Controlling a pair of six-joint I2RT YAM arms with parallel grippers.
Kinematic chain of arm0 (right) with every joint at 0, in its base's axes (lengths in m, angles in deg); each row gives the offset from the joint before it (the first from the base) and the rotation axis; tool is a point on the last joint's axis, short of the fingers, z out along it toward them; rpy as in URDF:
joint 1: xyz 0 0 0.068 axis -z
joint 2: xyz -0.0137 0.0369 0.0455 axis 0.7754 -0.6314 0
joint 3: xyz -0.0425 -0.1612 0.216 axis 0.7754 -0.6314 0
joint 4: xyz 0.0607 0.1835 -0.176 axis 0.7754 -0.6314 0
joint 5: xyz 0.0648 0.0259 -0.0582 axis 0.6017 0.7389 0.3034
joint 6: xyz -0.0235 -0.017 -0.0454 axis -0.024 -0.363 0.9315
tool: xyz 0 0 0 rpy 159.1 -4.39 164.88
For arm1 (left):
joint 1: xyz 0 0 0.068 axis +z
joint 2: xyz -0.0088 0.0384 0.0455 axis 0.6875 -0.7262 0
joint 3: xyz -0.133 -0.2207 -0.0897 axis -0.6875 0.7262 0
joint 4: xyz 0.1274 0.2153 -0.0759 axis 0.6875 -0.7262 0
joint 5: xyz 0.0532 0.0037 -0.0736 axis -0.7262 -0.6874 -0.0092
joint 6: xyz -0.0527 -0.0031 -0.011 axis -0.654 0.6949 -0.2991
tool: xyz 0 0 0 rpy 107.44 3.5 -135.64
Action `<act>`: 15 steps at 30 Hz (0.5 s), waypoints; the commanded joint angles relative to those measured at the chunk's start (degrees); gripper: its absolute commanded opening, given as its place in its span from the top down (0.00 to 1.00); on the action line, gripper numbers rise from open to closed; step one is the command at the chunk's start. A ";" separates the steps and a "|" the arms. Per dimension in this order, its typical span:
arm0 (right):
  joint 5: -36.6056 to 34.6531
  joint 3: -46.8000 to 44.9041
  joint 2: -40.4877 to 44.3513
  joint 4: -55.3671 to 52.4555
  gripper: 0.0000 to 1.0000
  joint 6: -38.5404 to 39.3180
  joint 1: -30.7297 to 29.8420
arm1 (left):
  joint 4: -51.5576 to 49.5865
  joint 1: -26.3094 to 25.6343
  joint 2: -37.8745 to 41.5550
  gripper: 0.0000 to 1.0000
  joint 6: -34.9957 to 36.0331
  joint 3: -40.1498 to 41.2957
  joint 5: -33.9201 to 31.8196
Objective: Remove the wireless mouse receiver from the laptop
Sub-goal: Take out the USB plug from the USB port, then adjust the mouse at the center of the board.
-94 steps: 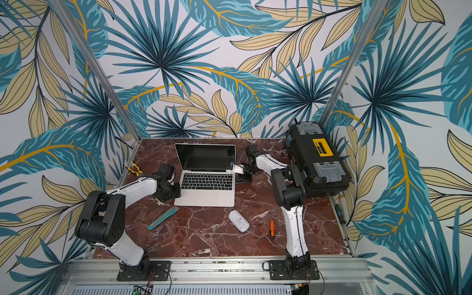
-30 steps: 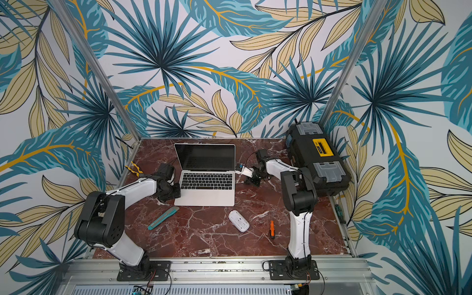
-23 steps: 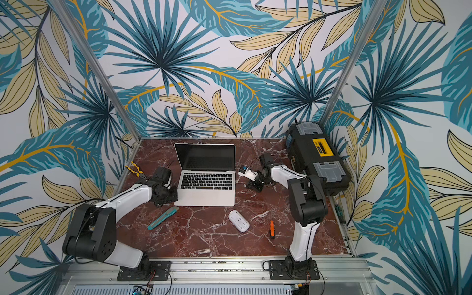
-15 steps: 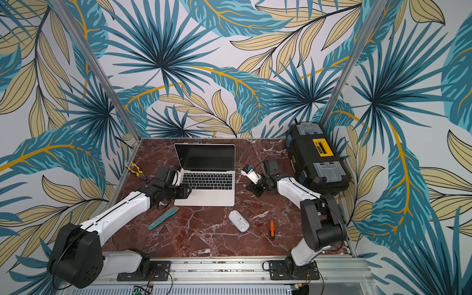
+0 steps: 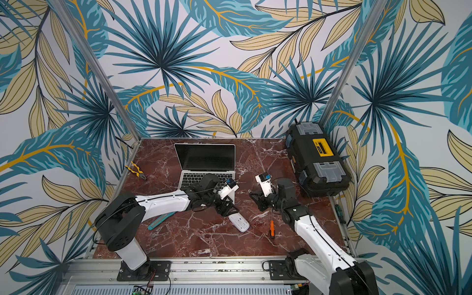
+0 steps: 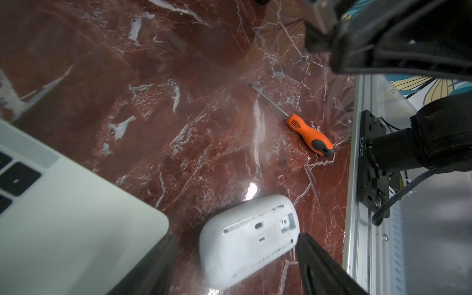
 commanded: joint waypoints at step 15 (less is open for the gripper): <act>3.16 -7.55 9.73 3.83 0.92 -8.70 -1.91 | 23.16 -1.02 -5.66 0.09 23.19 8.50 13.25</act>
